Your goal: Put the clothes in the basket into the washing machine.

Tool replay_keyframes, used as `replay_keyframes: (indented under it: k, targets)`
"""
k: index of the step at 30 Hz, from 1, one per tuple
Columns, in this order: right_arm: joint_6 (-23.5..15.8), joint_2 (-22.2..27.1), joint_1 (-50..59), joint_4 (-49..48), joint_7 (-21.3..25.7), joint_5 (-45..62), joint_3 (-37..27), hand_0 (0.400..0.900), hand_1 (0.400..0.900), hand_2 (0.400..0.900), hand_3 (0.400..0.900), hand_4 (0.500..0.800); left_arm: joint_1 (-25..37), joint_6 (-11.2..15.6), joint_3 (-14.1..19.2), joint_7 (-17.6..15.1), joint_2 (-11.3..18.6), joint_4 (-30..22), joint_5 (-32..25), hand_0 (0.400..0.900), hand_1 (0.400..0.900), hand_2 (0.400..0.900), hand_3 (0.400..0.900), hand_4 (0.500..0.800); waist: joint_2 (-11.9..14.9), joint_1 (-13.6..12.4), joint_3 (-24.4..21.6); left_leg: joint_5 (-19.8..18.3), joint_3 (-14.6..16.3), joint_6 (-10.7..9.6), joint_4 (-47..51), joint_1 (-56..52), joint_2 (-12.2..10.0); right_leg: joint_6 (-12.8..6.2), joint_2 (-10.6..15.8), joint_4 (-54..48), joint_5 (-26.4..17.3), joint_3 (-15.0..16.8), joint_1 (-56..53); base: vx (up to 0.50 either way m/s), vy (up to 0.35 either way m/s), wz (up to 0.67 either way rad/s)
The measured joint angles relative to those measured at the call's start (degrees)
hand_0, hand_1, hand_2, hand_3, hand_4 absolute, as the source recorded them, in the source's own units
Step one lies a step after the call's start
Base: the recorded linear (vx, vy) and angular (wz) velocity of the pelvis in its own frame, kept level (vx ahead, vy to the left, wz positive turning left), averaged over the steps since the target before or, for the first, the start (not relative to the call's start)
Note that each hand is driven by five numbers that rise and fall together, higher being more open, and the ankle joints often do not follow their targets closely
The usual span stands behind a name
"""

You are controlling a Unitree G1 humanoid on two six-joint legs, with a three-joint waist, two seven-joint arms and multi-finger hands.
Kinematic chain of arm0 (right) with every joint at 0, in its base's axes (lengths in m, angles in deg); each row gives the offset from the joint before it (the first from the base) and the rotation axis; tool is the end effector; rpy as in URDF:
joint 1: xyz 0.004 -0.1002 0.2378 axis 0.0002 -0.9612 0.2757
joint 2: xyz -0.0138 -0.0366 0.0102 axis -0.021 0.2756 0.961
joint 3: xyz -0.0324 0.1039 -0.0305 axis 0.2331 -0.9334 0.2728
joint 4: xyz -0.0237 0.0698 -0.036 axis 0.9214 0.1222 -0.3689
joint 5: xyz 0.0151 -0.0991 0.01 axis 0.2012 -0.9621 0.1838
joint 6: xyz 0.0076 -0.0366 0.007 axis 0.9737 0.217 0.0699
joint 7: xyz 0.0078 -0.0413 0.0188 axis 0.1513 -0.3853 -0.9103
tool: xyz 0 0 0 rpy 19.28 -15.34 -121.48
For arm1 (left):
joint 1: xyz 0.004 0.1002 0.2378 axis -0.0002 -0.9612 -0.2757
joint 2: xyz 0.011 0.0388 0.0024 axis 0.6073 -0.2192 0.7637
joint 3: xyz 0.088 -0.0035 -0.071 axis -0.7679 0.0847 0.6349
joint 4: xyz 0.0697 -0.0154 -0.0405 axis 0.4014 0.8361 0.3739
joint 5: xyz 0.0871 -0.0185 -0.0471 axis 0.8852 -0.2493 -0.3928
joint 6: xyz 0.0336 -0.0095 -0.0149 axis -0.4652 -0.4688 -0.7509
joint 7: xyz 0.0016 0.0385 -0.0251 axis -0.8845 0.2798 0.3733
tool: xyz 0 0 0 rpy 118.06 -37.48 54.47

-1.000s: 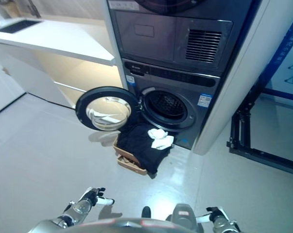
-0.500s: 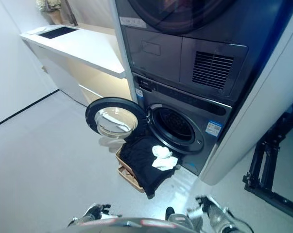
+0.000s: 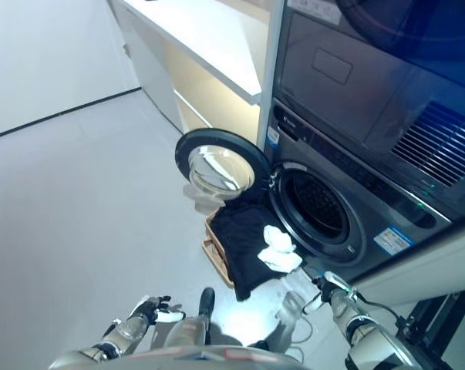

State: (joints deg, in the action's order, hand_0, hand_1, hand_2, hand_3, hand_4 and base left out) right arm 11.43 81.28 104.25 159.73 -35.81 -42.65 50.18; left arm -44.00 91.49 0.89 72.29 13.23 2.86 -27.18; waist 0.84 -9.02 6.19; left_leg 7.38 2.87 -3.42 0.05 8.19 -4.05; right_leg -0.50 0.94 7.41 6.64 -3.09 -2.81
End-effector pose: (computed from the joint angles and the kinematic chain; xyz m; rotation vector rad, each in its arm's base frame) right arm 0.1532 -0.2471 -0.0959 -0.9924 1.0010 0.2927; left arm 0.1159 0.2187 -0.1170 0.5521 1.0908 -0.1073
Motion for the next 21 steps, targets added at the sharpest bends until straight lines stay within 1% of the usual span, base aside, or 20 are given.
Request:
replay_keyframes:
  k: [1,2,3,4,5,7,8,9,10,11,12,13,14,15,16,17,18,19,20,21]
  targets:
    - [-0.08,-0.33,-0.12,-0.07,0.05,-0.64,0.07,0.900,0.900,0.900,0.900,0.800,-0.04,-0.24,-0.12,-0.02,0.33,0.06,0.34,0.900,0.900,0.900,0.900,0.800,-0.36,0.48,0.05,1.67,0.27,2.28,-0.36,-0.37,0.39,-1.25,1.33,8.97,1.97,-1.72,3.37,0.09,0.151,0.46]
    - [-0.07,-1.04,-0.27,-0.15,0.10,-0.98,0.99,0.900,0.900,0.900,0.900,0.800,0.24,-0.65,-0.20,-0.03,1.06,0.18,0.52,0.900,0.900,0.900,0.900,0.800,-0.34,1.60,0.21,2.24,-0.16,4.23,-0.48,-0.72,1.32,-1.68,2.54,18.14,2.36,-2.45,7.44,0.08,0.085,0.34]
    - [0.02,-1.71,-0.59,-0.33,0.04,-1.34,2.06,0.900,0.900,0.900,0.900,0.800,1.10,-0.98,-0.97,-0.01,2.05,0.43,0.54,0.900,0.900,0.900,0.900,0.800,0.05,3.45,0.39,1.79,-1.20,5.12,-0.64,-0.96,2.28,-1.86,4.04,26.09,2.46,-1.89,11.21,0.06,0.033,0.22]
    - [0.02,-2.22,-1.05,-0.58,-0.04,-1.76,2.56,0.900,0.900,0.900,0.900,0.800,2.17,-0.95,-1.87,-0.08,3.30,0.40,0.57,0.900,0.900,0.900,0.900,0.800,0.95,4.16,0.52,1.87,-1.90,5.91,-0.51,-0.87,3.56,-2.11,4.87,31.91,2.65,-0.28,14.07,0.06,-0.007,0.10]
    - [0.26,-2.47,-0.99,-0.80,-0.04,-1.92,2.65,0.900,0.900,0.900,0.900,0.800,3.62,-0.89,-2.75,-0.26,4.33,0.31,0.56,0.900,0.900,0.900,0.900,0.800,1.70,3.97,1.10,1.93,-2.06,6.64,-0.11,-0.85,4.74,-2.12,6.37,32.95,2.65,0.14,16.03,0.01,-0.042,0.06]
    - [0.77,-2.46,1.55,-1.39,0.29,-2.62,3.93,0.900,0.900,0.900,0.900,0.800,6.77,-1.03,-3.45,-1.37,5.21,0.37,0.38,0.900,0.900,0.900,0.900,0.800,1.98,3.89,3.44,2.29,-2.47,7.88,0.28,-0.84,5.55,-2.15,8.75,27.12,2.62,-2.48,16.88,-0.04,-0.099,0.06]
    - [0.92,-2.45,3.67,-1.81,0.58,-2.98,4.62,0.900,0.900,0.900,0.900,0.800,8.35,-1.04,-3.79,-2.07,5.58,0.37,0.21,0.900,0.900,0.900,0.900,0.800,1.83,3.43,4.86,2.21,-2.28,7.94,0.16,-0.42,5.49,-2.20,9.64,22.90,2.59,-4.35,17.55,-0.08,-0.123,0.11]
    - [0.90,-2.44,5.96,-2.59,1.12,-3.23,5.11,0.900,0.900,0.900,0.900,0.800,10.08,-1.05,-3.73,-2.63,5.89,0.38,-0.38,0.900,0.900,0.900,0.900,0.800,1.62,3.36,6.55,2.22,-2.31,7.94,0.10,0.06,5.53,-3.14,10.51,17.37,2.01,-6.28,17.87,-0.10,-0.118,0.22]
    - [0.88,-2.45,8.42,-3.27,1.41,-3.40,6.08,0.900,0.900,0.900,0.900,0.800,11.46,-1.04,-3.66,-2.94,6.25,0.40,-1.13,0.900,0.900,0.900,0.900,0.800,1.68,3.25,7.95,2.06,-1.90,7.66,0.01,0.69,5.69,-4.76,11.37,12.82,0.81,-7.66,18.63,-0.10,-0.113,0.44]
    - [0.98,-2.56,11.28,-4.13,1.57,-3.86,7.15,0.900,0.900,0.900,0.900,0.800,12.64,-1.04,-3.62,-3.57,6.51,0.43,-2.40,0.900,0.900,0.900,0.900,0.800,2.03,3.39,9.35,2.26,-1.81,7.83,-0.30,1.61,6.11,-6.53,11.42,10.17,-0.62,-7.15,20.43,-0.07,-0.107,0.38]
    - [1.06,-2.57,14.16,-4.61,2.25,-4.07,8.43,0.900,0.900,0.900,0.900,0.800,13.84,-1.01,-3.47,-4.10,6.63,0.66,-3.68,0.900,0.900,0.900,0.900,0.800,1.99,4.04,10.65,2.22,-2.54,7.45,-1.27,3.40,6.76,-7.48,11.06,9.43,-1.32,-4.71,22.51,-0.08,-0.092,0.27]
    - [1.07,-2.47,15.69,-5.15,2.70,-4.32,8.85,0.900,0.900,0.900,0.900,0.800,15.22,-0.95,-3.46,-4.33,6.56,0.65,-4.40,0.900,0.900,0.900,0.900,0.800,2.20,5.02,11.28,2.06,-3.54,7.17,-2.31,5.14,7.43,-7.04,11.09,9.69,-1.65,-2.24,23.78,-0.07,-0.063,0.12]
    - [1.15,-2.68,16.38,-5.80,3.19,-4.42,8.82,0.900,0.900,0.900,0.900,0.800,15.78,-0.81,-3.47,-4.61,6.57,0.41,-4.95,0.900,0.900,0.900,0.900,0.800,2.70,4.89,11.57,2.16,-3.21,6.93,-2.70,6.42,7.95,-6.79,11.40,9.65,-1.77,-2.68,24.59,-0.01,-0.060,0.03]
    - [1.23,-3.05,17.46,-5.77,3.68,-4.44,8.86,0.900,0.900,0.900,0.900,0.800,16.59,-0.39,-3.54,-5.21,6.59,-0.01,-5.83,0.900,0.900,0.900,0.900,0.800,3.23,4.45,12.03,2.12,-2.86,6.33,-2.99,7.68,7.99,-5.49,11.27,9.60,-3.93,-2.62,25.35,0.02,-0.110,0.31]
    - [1.46,-3.22,18.45,-5.60,3.68,-4.47,9.02,0.900,0.900,0.900,0.900,0.800,17.32,-0.19,-3.85,-5.38,6.45,-0.46,-6.09,0.900,0.900,0.900,0.900,0.800,3.33,4.70,12.40,2.01,-2.84,5.67,-3.79,8.94,7.80,-5.29,11.19,9.45,-6.13,-3.42,26.15,0.04,-0.183,0.62]
    - [1.70,-3.49,19.00,-4.65,3.76,-5.12,10.33,0.900,0.900,0.900,0.900,0.800,16.89,-1.14,-6.20,-5.65,6.69,-0.64,-6.63,0.900,0.900,0.900,0.900,0.800,2.64,3.86,12.71,1.89,-2.44,5.05,-4.56,10.46,6.99,-4.85,11.31,9.88,-7.41,-4.18,26.90,-0.03,-0.237,1.05]
    - [2.10,-3.80,18.94,-5.62,4.74,-5.17,10.48,0.900,0.900,0.900,0.900,0.800,11.64,1.16,-2.82,-5.84,7.61,-5.15,-6.96,0.900,0.900,0.900,0.900,0.800,2.23,2.49,12.92,1.41,-2.40,4.02,-4.59,11.48,5.81,-4.45,10.78,9.61,-7.98,-5.46,27.71,-0.03,-0.238,0.94]
    - [1.94,-3.27,18.53,-5.83,6.00,-5.17,10.30,0.900,0.900,0.900,0.900,0.800,8.16,3.78,-0.40,-6.15,7.03,-6.84,-6.90,0.900,0.900,0.900,0.900,0.800,1.69,1.76,13.05,0.68,-3.94,2.94,-5.93,12.35,5.06,-4.10,9.97,8.30,-8.15,-6.74,26.84,-0.04,-0.212,0.70]
    - [1.64,-2.47,18.19,-5.04,6.15,-5.09,10.52,0.900,0.900,0.900,0.900,0.800,6.54,3.19,-0.23,-6.94,5.98,-5.85,-6.92,0.900,0.900,0.900,0.900,0.800,0.17,1.80,12.96,0.54,-7.04,2.05,-6.63,13.77,4.66,-3.60,9.28,7.98,-7.93,-9.04,26.59,-0.02,-0.204,0.57]
    - [1.78,-1.60,18.16,-3.90,6.29,-4.93,10.44,0.900,0.900,0.900,0.900,0.800,5.60,2.52,-0.86,-7.04,5.26,-5.13,-6.92,0.900,0.900,0.900,0.900,0.800,-0.83,1.48,13.16,0.71,-8.81,1.39,-6.76,15.02,4.24,-2.91,9.17,8.87,-6.80,-10.75,27.36,0.01,-0.185,0.49]
